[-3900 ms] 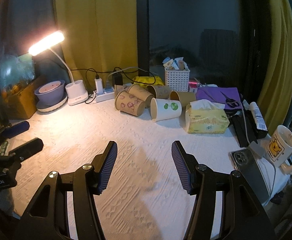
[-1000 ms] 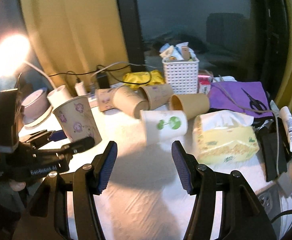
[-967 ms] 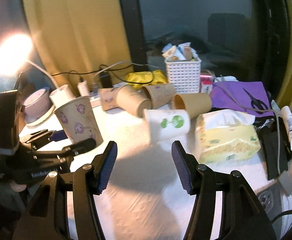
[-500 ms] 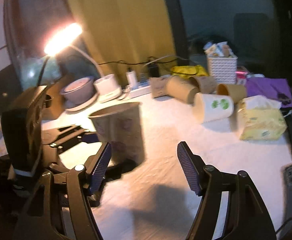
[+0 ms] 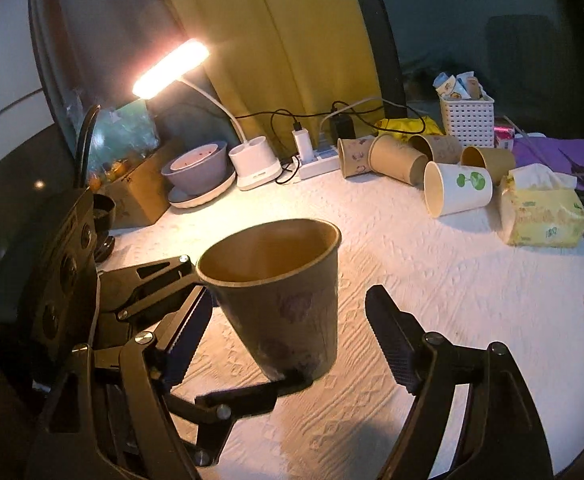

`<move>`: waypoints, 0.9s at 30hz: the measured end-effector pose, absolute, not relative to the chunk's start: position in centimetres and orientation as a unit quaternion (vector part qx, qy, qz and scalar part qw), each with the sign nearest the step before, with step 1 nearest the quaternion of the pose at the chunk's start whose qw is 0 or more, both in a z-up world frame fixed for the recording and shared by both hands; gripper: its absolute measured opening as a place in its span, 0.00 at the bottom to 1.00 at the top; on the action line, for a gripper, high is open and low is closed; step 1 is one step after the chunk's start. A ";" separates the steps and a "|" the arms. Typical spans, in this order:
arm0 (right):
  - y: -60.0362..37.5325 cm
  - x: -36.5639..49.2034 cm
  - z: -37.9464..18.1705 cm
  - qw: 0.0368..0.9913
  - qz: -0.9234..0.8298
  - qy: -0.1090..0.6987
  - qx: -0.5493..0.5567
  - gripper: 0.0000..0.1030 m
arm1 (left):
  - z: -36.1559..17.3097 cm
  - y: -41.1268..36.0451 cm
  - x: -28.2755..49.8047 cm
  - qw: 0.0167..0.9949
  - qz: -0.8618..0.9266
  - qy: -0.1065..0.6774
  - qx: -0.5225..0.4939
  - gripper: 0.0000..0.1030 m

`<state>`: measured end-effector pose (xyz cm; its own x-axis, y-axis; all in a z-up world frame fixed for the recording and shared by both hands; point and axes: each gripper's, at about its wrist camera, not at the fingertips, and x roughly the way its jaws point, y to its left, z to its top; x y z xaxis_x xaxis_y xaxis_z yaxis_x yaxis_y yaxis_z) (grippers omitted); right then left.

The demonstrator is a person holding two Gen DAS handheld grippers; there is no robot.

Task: Flip cup upright
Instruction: 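Bring the cup to the right gripper while the left gripper holds it, then close the right gripper on the cup while the left gripper releases it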

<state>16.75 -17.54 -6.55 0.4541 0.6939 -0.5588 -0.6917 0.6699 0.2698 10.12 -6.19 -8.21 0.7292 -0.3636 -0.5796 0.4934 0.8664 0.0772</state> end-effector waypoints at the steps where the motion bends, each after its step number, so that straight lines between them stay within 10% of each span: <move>1: -17.7 16.6 -6.6 0.853 0.406 0.328 0.004 0.79 | -8.2 -6.4 9.8 0.922 -0.236 0.283 0.117 0.64; 27: -18.2 17.6 -7.7 0.838 0.417 0.351 0.021 0.67 | -9.2 -6.8 9.6 0.914 -0.256 0.297 0.104 0.65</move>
